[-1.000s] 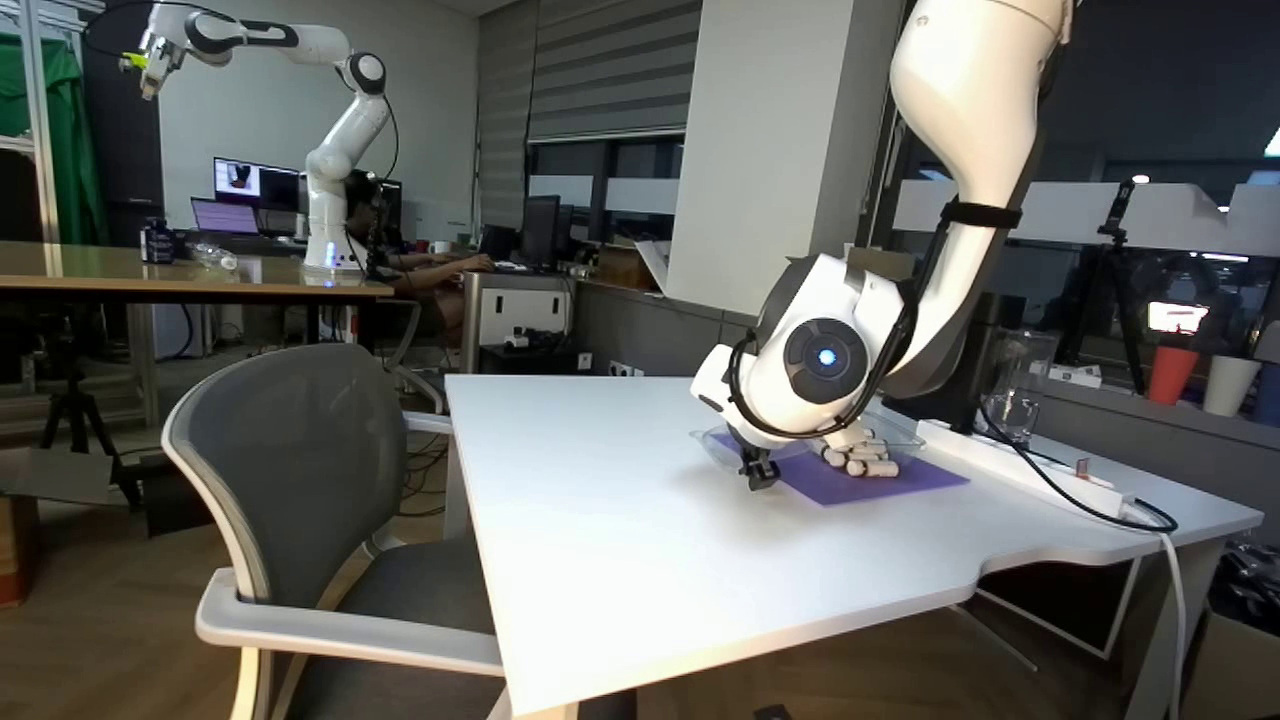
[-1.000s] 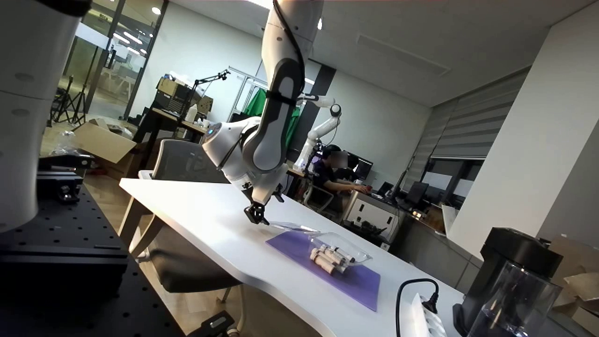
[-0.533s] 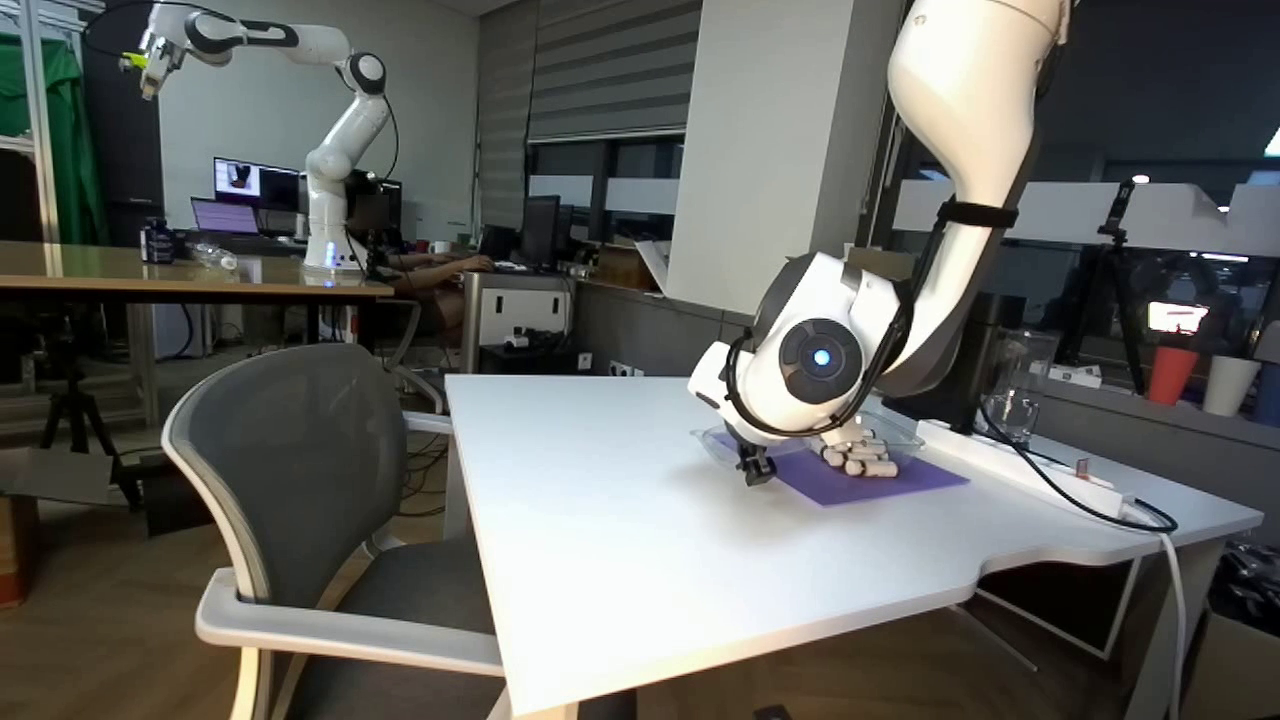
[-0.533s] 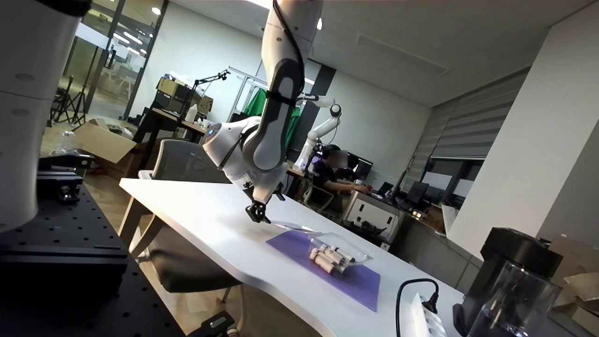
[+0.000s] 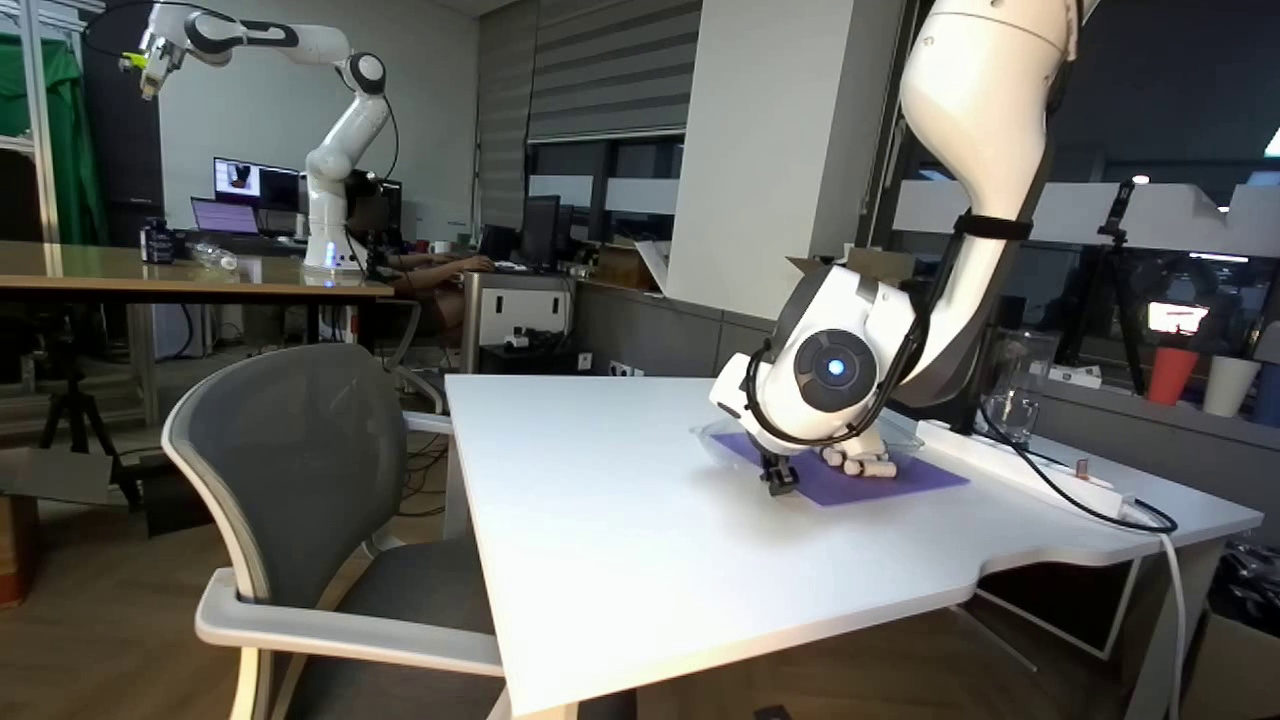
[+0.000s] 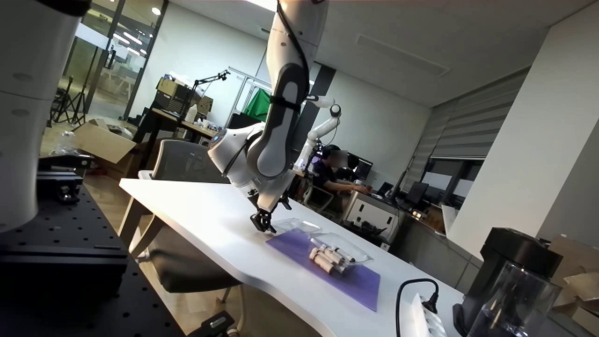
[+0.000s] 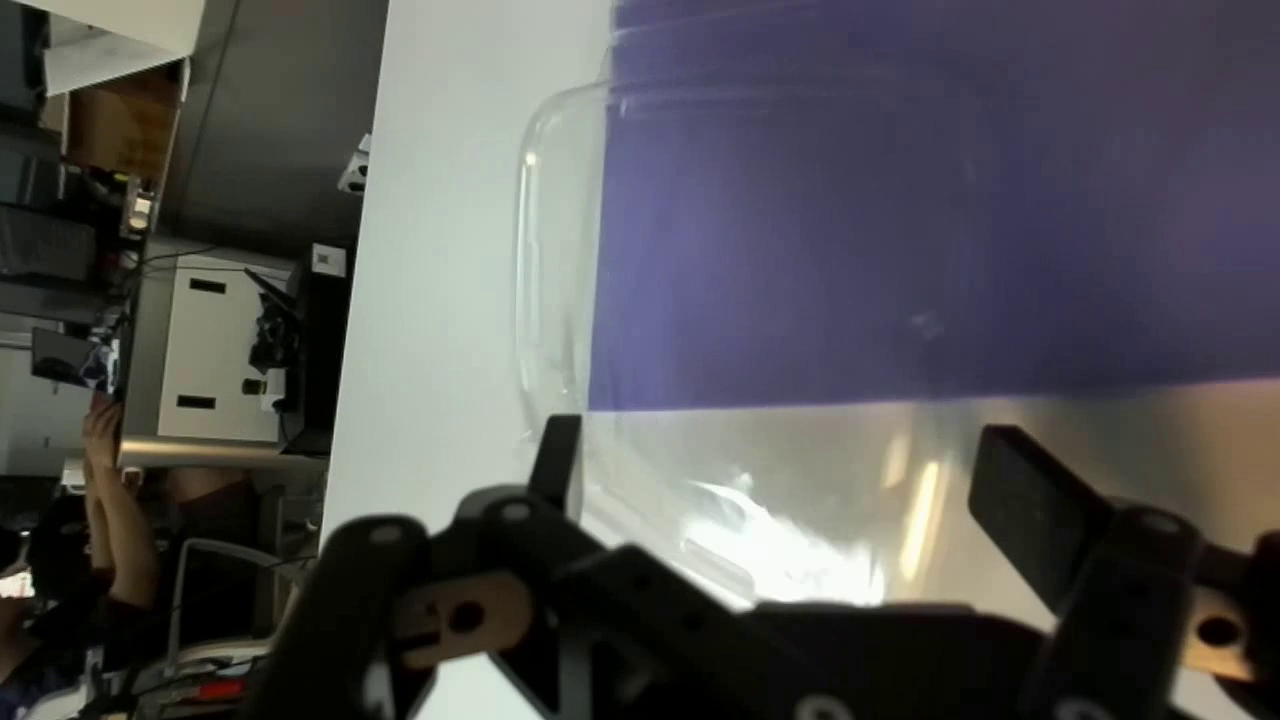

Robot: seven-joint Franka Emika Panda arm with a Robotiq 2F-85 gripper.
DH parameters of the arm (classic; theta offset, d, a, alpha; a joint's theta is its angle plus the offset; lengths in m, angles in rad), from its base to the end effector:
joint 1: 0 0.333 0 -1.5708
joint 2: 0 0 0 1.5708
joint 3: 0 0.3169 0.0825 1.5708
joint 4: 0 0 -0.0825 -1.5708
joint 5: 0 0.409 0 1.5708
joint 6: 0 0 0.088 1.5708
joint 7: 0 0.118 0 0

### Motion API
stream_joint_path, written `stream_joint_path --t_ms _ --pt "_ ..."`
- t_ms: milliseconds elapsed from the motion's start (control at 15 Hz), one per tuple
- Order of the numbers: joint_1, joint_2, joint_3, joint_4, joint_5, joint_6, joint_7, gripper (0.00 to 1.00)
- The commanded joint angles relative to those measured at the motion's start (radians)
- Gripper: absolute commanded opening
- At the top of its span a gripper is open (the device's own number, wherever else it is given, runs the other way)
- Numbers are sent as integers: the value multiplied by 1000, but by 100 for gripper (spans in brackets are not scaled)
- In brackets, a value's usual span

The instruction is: Close the clear container

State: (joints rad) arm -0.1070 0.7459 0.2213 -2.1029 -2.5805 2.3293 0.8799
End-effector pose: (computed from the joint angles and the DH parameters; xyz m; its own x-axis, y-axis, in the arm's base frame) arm 0.5361 0.0645 0.0174 0.1225 0.9483 -0.2927 0.5746 0.1727 0.8000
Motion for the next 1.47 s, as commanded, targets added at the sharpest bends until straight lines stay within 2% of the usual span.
stream_joint_path --t_ms 0,200,533,600,800,867,1067,1400 --pt "-14 23 -7 42 35 34 -10 100" --pt "-20 26 -4 50 27 34 10 100" --pt "-24 32 7 45 -86 9 70 100" --pt "6 27 20 55 -27 5 28 100" --pt "26 25 34 62 -26 -23 29 100" --pt "89 12 -12 64 -26 -23 59 100" --pt "174 1 -60 68 -25 -52 71 100" --pt "302 -9 -180 74 -19 -70 106 100"
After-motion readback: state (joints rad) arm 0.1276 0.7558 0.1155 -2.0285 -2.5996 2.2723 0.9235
